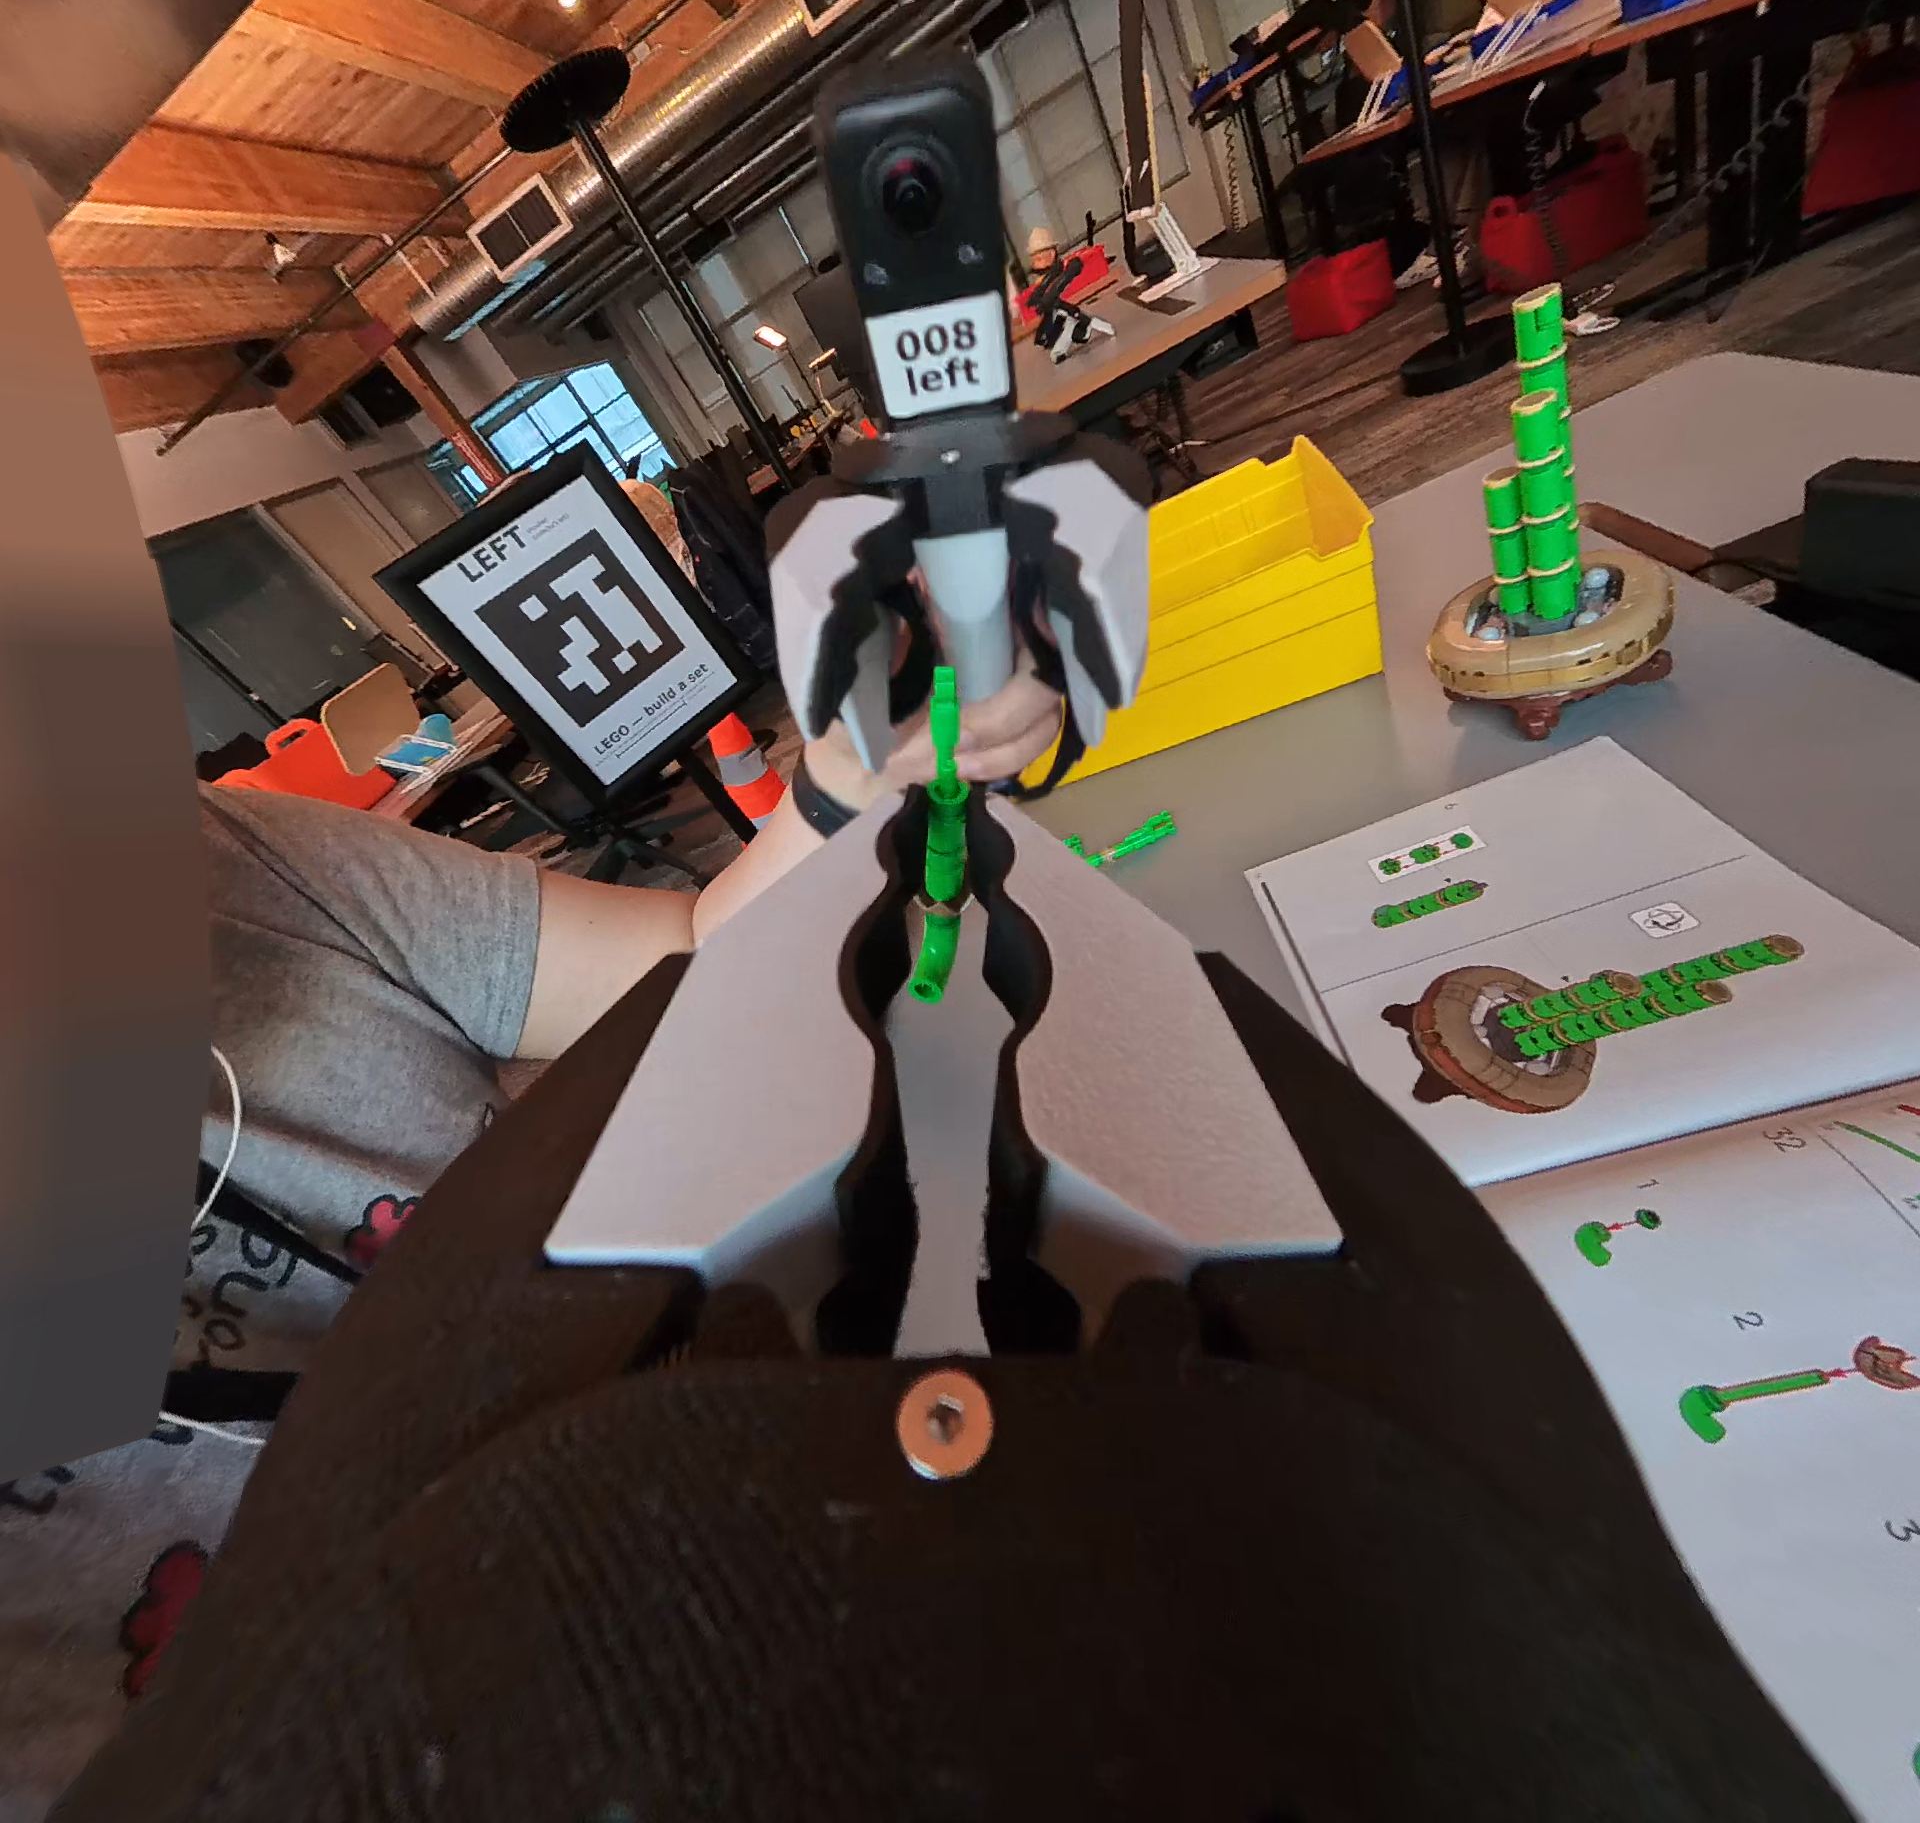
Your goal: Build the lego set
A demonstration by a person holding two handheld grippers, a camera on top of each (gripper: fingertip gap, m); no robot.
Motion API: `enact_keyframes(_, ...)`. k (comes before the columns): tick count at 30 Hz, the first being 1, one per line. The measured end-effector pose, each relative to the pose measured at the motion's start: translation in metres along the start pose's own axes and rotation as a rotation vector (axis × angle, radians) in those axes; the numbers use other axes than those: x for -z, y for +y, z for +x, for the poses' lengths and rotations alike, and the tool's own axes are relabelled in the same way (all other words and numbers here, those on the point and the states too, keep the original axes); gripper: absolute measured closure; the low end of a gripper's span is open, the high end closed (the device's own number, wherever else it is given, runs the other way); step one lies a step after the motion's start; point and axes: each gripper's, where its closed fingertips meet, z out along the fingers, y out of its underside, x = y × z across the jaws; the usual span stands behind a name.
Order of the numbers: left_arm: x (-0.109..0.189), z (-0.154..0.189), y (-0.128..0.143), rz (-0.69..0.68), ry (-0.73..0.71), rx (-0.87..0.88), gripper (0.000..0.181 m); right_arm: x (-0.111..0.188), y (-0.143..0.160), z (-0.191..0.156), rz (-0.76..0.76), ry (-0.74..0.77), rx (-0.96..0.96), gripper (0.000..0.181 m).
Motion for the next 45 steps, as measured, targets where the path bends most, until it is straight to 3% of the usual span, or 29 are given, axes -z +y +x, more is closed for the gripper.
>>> enact_keyframes(1, 0.003, 0.001, 0.001, -0.023, -0.023, -0.054, 0.129, 0.000, 0.001, -0.001, -0.005, -0.004, -0.009, 0.175)
enact_keyframes(5, 0.013, 0.007, 0.000, -0.084, -0.192, -0.350, 0.129, 0.002, 0.007, -0.004, -0.060, -0.026, -0.076, 0.175)
enact_keyframes(10, 0.012, 0.018, 0.003, -0.185, -0.433, -0.792, 0.111, 0.013, 0.016, -0.009, -0.127, -0.040, -0.190, 0.175)
enact_keyframes(13, 0.000, 0.014, 0.014, -0.315, -0.530, -0.922, 0.113, 0.019, 0.023, -0.009, -0.175, -0.013, -0.234, 0.175)
enact_keyframes(18, -0.016, 0.005, 0.028, -0.450, -0.634, -1.109, 0.131, 0.024, 0.027, 0.000, -0.198, 0.078, -0.276, 0.175)
enact_keyframes(23, -0.018, -0.012, 0.042, -0.587, -0.706, -1.184, 0.133, 0.022, 0.036, 0.002, -0.245, 0.100, -0.299, 0.175)
enact_keyframes(32, -0.019, -0.019, 0.057, -0.667, -0.686, -1.197, 0.146, 0.020, 0.047, 0.011, -0.299, 0.156, -0.294, 0.175)
enact_keyframes(45, -0.022, -0.012, 0.056, -0.629, -0.641, -1.169, 0.159, 0.017, 0.048, 0.013, -0.308, 0.165, -0.268, 0.175)
